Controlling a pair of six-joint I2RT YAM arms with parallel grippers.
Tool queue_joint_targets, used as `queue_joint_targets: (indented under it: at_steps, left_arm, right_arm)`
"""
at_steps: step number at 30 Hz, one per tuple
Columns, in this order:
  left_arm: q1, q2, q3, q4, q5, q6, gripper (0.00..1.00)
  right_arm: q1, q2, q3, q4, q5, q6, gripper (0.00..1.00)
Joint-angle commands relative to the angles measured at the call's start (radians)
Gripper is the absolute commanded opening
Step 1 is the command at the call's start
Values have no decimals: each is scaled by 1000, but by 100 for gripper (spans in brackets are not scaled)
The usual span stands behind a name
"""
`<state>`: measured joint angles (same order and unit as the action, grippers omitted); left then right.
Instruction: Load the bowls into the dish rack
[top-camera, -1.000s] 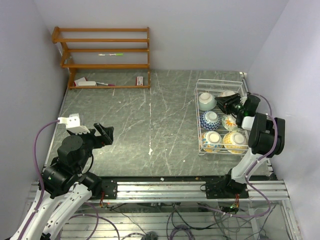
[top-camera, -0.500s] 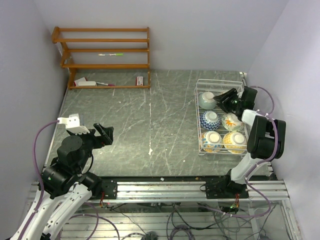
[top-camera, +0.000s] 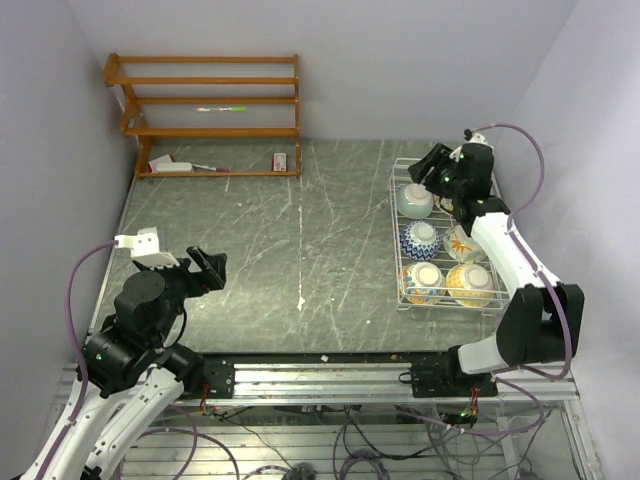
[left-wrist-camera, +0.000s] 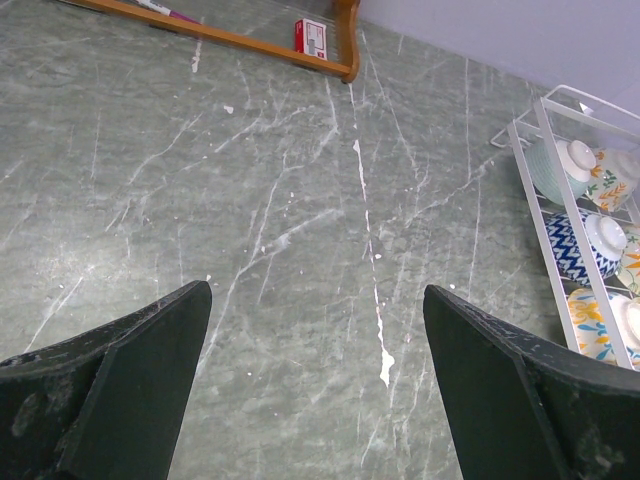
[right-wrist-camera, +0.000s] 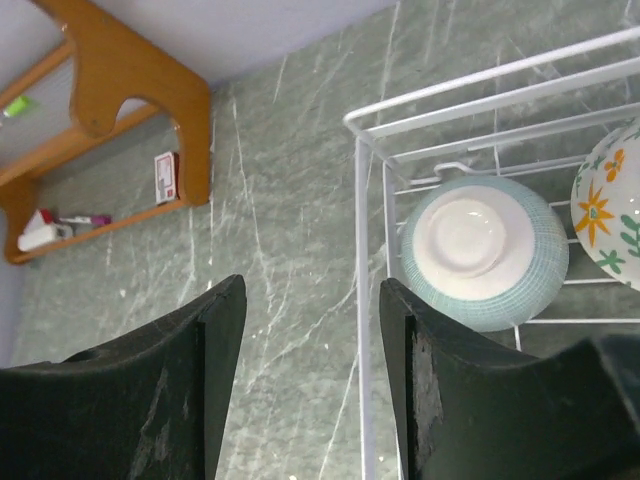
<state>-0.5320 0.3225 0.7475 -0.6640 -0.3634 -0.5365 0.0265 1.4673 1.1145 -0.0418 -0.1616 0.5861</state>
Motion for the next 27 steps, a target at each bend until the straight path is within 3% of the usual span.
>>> queue_joint_targets:
  at_steps: [1, 11, 27]
  left_arm:
    - [-8, -6, 31, -1, -19, -8, 98]
    - [-10, 5, 33, -2, -20, -6, 98]
    - [-9, 18, 36, -13, -47, -13, 98]
  right_arm:
    - [129, -90, 16, -162, 276, -127, 58]
    - [392, -280, -70, -251, 545, -154, 69]
    - [526, -374, -176, -258, 611, -163, 75]
